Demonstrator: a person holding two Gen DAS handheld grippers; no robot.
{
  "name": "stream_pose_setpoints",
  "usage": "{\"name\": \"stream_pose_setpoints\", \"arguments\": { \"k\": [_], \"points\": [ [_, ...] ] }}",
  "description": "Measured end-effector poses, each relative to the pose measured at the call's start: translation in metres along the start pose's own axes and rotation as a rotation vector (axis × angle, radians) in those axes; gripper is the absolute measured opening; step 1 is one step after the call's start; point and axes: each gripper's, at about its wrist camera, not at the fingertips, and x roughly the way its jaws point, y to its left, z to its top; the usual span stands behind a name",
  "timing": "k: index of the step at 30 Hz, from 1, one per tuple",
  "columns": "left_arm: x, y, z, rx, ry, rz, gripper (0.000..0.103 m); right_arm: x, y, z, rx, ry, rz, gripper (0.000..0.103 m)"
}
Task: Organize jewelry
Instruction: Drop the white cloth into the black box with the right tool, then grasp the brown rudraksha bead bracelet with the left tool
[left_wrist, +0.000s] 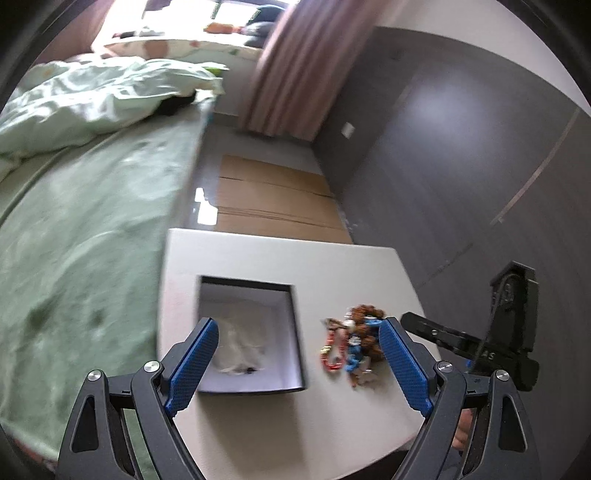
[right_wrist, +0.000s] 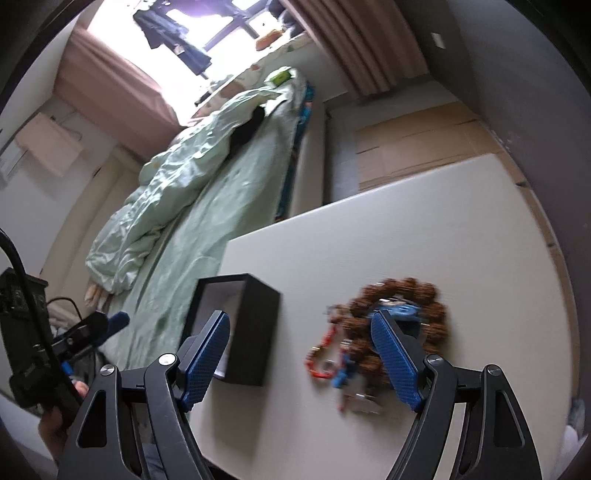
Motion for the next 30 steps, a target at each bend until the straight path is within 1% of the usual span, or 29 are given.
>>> {"name": "stream_pose_setpoints", "arguments": {
  "k": [3,5,7,8,9,10,13,14,16,17,19,21,22,26,28,30],
  "points": [
    [0.016,-0.017,0.004,0.037,0.032,-0.018,0.089,-0.006,-0.014,0.000,0.030,-0.005,-0.016,0.079],
    [0.027,-0.027,0.007,0.059,0.056,-0.036,0.086,-0.009,-0.022,0.000,0.047,-0.009,-0.023,0.079],
    [0.040,-0.036,0.009,0.075,0.089,-0.055,0.079,-0.013,-0.032,0.000,0.073,-0.016,-0.026,0.079],
    [0.044,-0.039,0.009,0.078,0.101,-0.063,0.077,-0.015,-0.035,0.001,0.082,-0.020,-0.029,0.079],
    [0.053,-0.042,0.010,0.077,0.121,-0.071,0.072,-0.017,-0.041,0.001,0.100,-0.028,-0.033,0.078],
    [0.059,-0.044,0.011,0.076,0.135,-0.075,0.068,-0.020,-0.045,0.001,0.115,-0.035,-0.032,0.075],
    [0.086,-0.049,0.014,0.069,0.187,-0.073,0.062,-0.026,-0.056,0.000,0.152,-0.051,-0.039,0.071],
    [0.092,-0.051,0.014,0.067,0.198,-0.077,0.062,-0.028,-0.060,0.000,0.165,-0.058,-0.046,0.070],
    [0.109,-0.057,0.013,0.072,0.230,-0.080,0.062,-0.031,-0.066,0.000,0.192,-0.066,-0.056,0.065],
    [0.113,-0.060,0.011,0.078,0.234,-0.080,0.061,-0.033,-0.071,-0.001,0.208,-0.070,-0.058,0.064],
    [0.125,-0.066,0.007,0.095,0.247,-0.087,0.061,-0.034,-0.076,-0.001,0.229,-0.075,-0.070,0.058],
    [0.135,-0.068,0.002,0.092,0.262,-0.095,0.060,-0.035,-0.081,-0.002,0.246,-0.078,-0.077,0.055],
    [0.141,-0.068,0.000,0.089,0.275,-0.097,0.056,-0.036,-0.083,-0.003,0.257,-0.081,-0.077,0.055],
    [0.163,-0.071,-0.004,0.092,0.307,-0.085,0.052,-0.038,-0.088,-0.004,0.270,-0.095,-0.088,0.054],
    [0.171,-0.070,-0.007,0.090,0.322,-0.078,0.048,-0.039,-0.089,-0.004,0.274,-0.098,-0.092,0.054],
    [0.176,-0.071,-0.009,0.093,0.331,-0.075,0.047,-0.038,-0.090,-0.004,0.278,-0.099,-0.095,0.054]
  ]
}}
